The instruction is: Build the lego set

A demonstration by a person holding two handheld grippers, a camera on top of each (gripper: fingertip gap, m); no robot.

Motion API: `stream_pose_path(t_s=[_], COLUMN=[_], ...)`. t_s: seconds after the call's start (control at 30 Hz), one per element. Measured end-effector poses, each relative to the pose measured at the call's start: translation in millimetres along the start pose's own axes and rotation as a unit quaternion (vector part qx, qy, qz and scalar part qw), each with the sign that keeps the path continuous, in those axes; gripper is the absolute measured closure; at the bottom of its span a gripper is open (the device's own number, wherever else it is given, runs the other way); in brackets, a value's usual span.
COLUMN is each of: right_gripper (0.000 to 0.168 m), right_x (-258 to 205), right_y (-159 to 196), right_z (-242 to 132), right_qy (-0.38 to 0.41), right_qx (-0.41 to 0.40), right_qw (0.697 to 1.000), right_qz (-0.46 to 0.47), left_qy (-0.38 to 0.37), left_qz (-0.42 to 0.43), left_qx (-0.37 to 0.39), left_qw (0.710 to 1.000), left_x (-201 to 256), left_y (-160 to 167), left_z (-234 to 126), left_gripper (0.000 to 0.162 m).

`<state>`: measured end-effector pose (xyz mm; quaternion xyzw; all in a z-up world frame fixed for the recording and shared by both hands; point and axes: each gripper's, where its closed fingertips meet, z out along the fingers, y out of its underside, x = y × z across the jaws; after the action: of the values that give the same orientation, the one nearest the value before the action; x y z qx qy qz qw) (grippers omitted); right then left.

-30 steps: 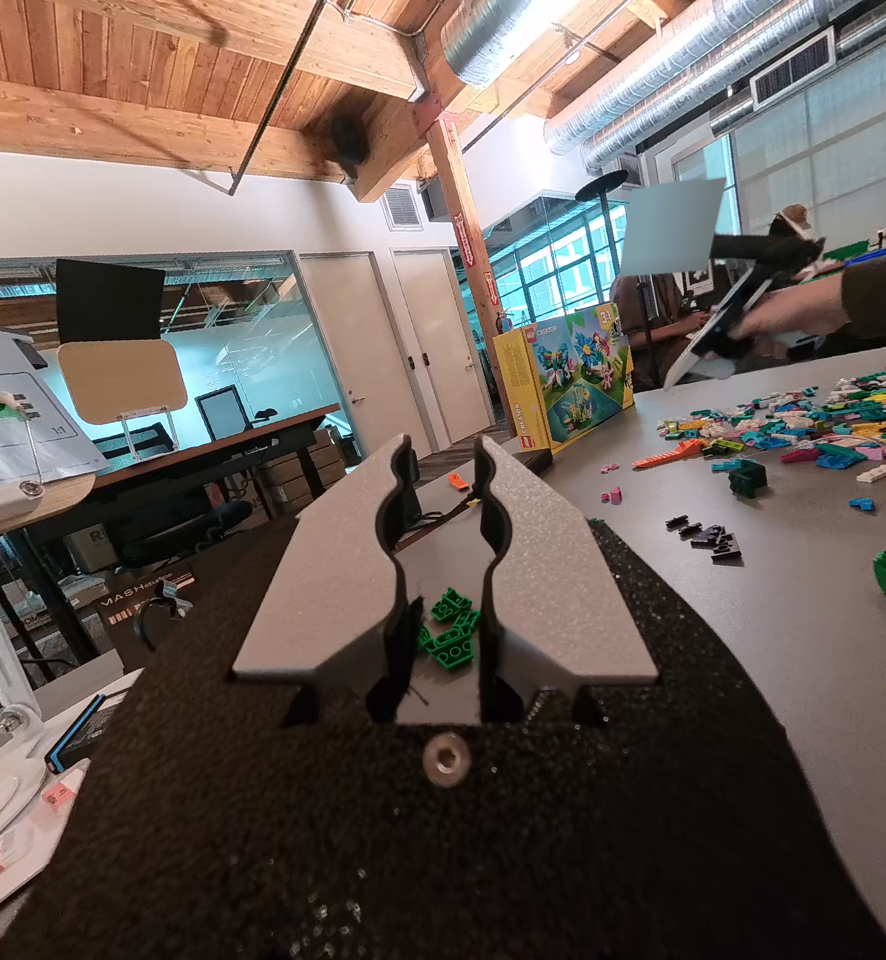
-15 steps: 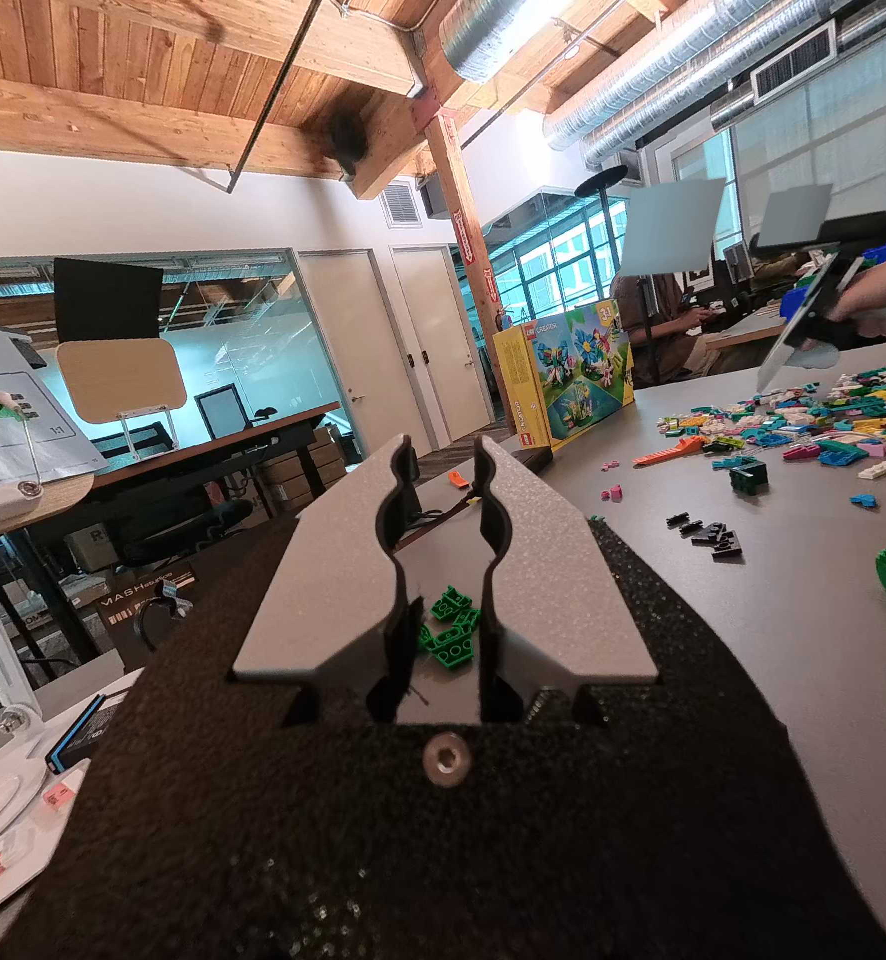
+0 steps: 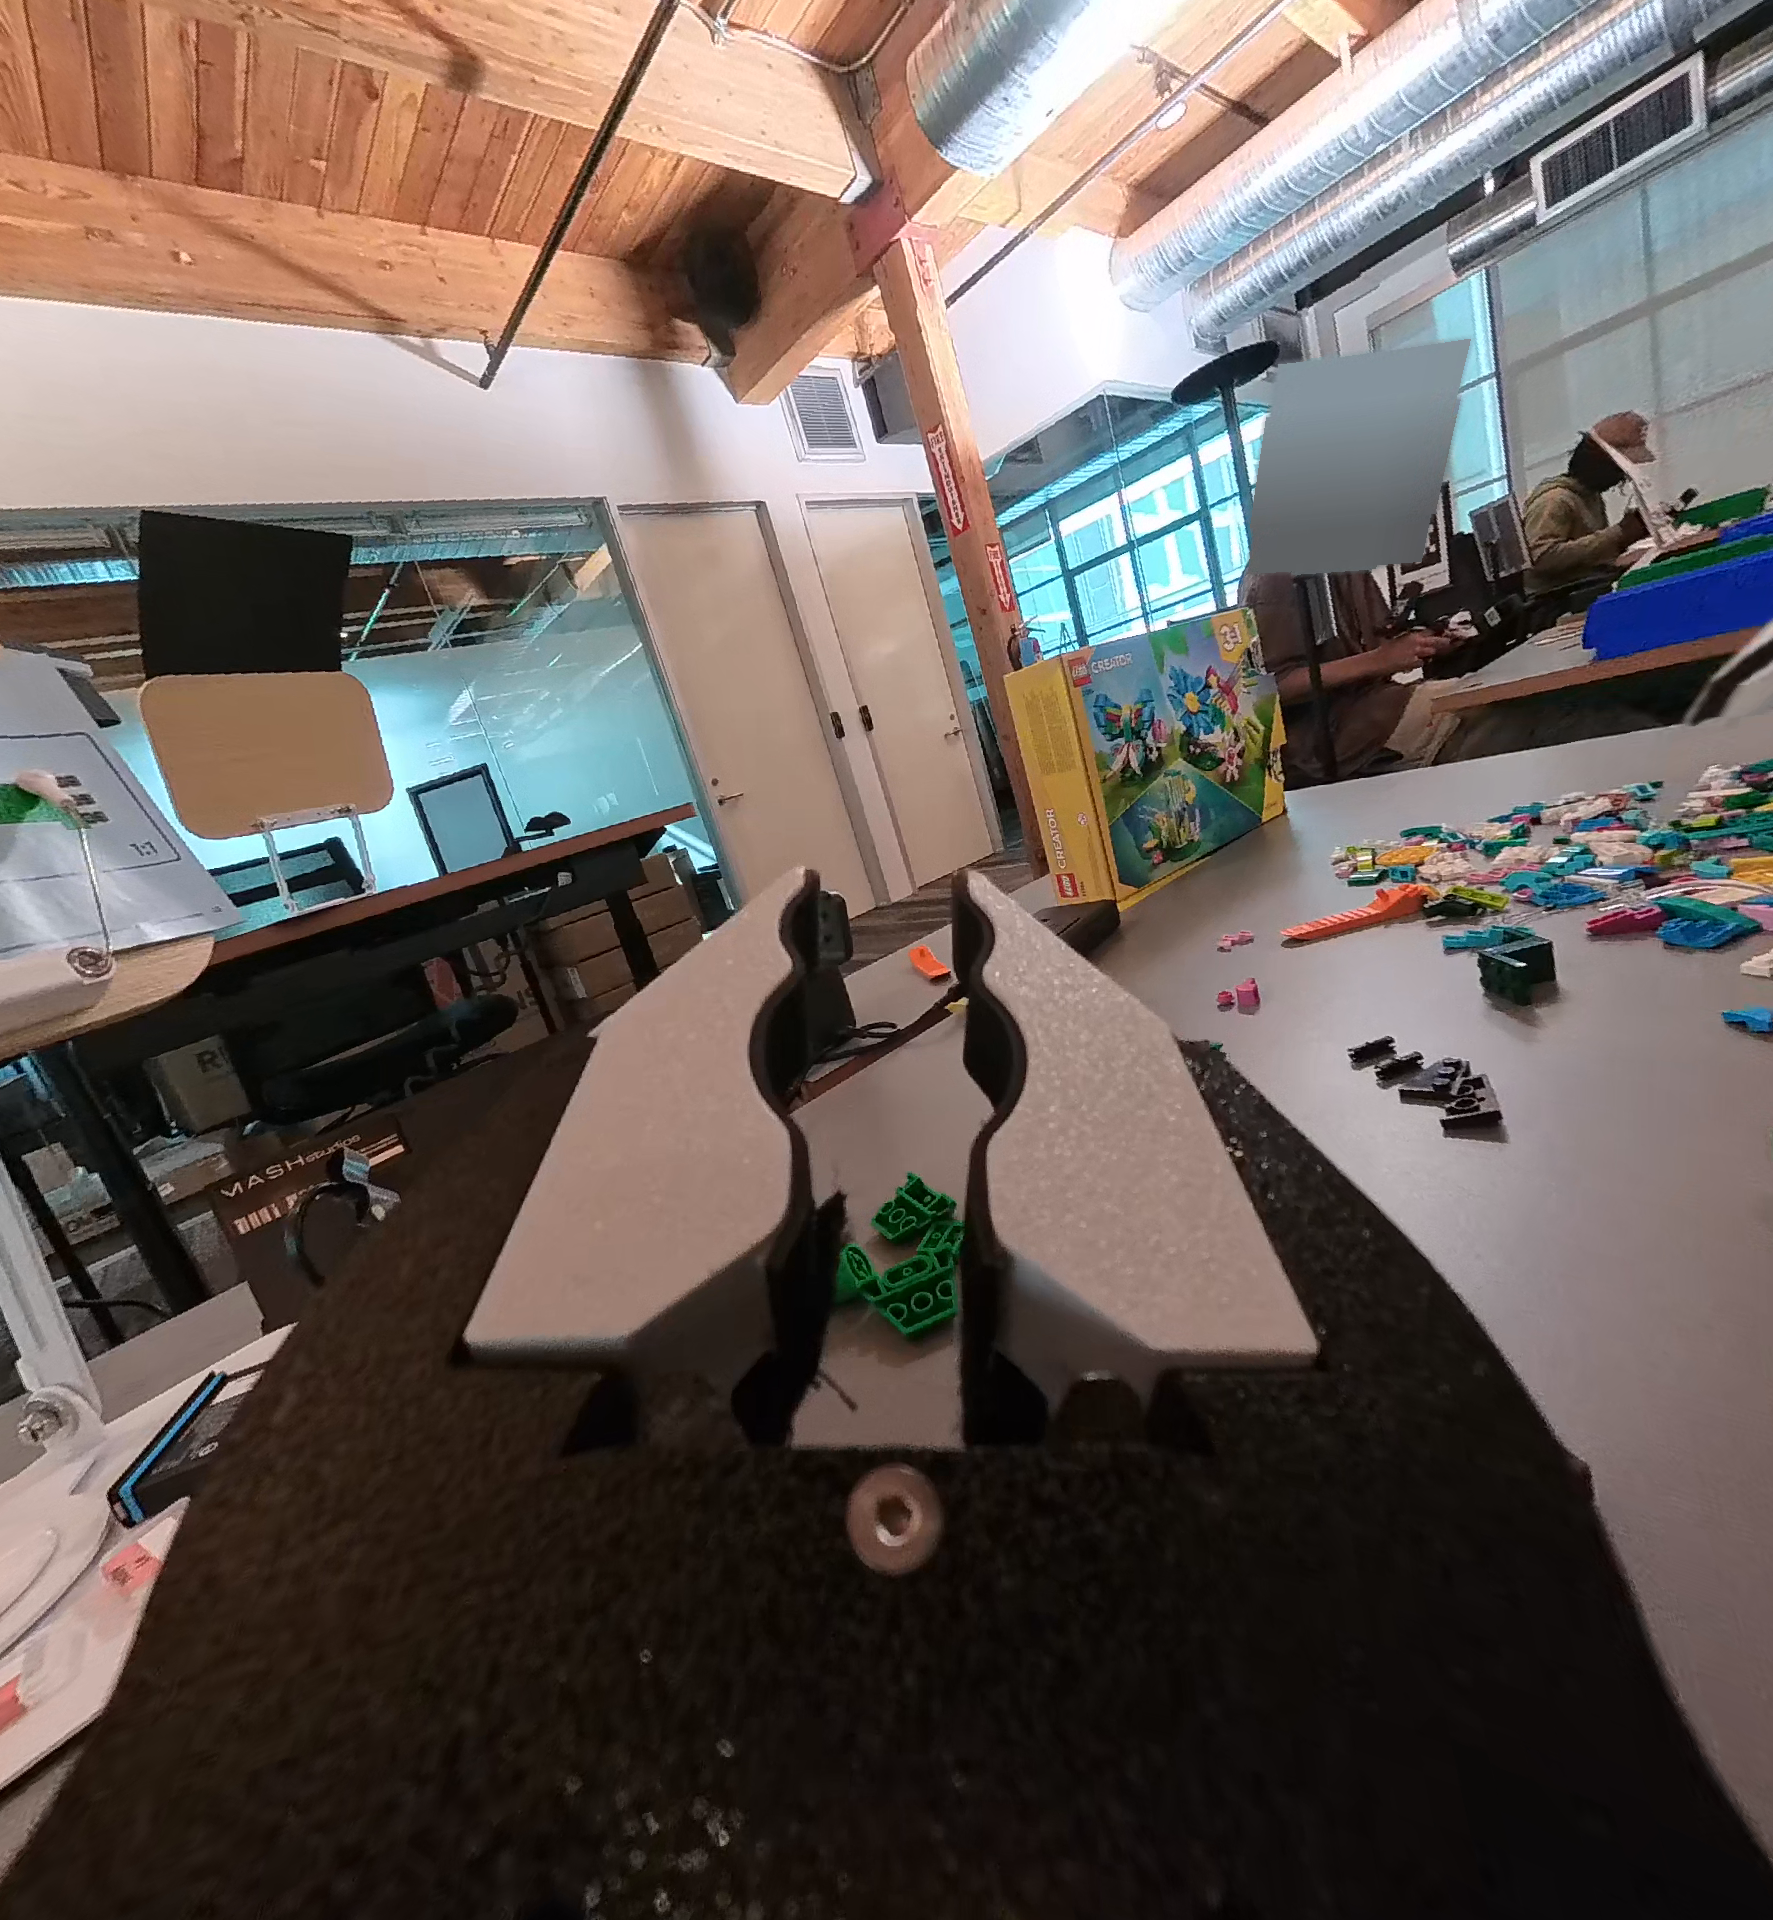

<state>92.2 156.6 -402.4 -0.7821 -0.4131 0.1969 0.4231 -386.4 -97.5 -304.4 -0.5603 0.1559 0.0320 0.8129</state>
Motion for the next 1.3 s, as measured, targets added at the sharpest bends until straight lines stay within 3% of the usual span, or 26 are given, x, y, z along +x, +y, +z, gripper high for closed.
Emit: stream_pose_path(t_s=[0.23,0.47,0.57,0.67,0.87,1.0,1.1,1.2,1.3], right_gripper=[0.145,0.148,0.148,0.147,0.150,0.149,0.148,0.150,0.155], right_x=[-16,5,-7,-20,-8,-43,-64,-61,-36], right_y=[37,13,-6,0,1,-22,-15,-11,-9], right_z=[4,22,23,35,50,52,59,65,64], right_qy=[-0.023,0.062,0.030,-0.001,0.045,-0.041,-0.081,-0.060,0.013], right_qx=[-0.070,-0.040,0.011,-0.017,-0.051,0.006,-0.032,-0.059,-0.092], right_qw=[0.996,0.996,0.999,0.998,0.995,0.997,0.991,0.990,0.989], right_qz=[-0.047,-0.058,-0.034,-0.053,-0.072,-0.072,-0.102,-0.112,-0.114], left_qy=[-0.002,0.002,0.003,0.006,0.007,0.007,0.007,0.008,0.008], left_qz=[0.004,0.006,0.006,0.007,0.005,0.006,0.005,0.005,0.004], left_qx=[-0.002,-0.002,-0.003,-0.003,-0.003,-0.004,-0.004,-0.003,-0.004], left_qw=[1.000,1.000,1.000,1.000,1.000,1.000,1.000,1.000,1.000], left_x=[0,2,2,3,3,3,3,3,4], left_y=[1,0,1,1,1,1,1,1,1], left_z=[0,0,1,1,1,1,1,1,1], left_gripper=[0.140,0.141,0.141,0.141,0.141,0.141,0.141,0.141,0.141])
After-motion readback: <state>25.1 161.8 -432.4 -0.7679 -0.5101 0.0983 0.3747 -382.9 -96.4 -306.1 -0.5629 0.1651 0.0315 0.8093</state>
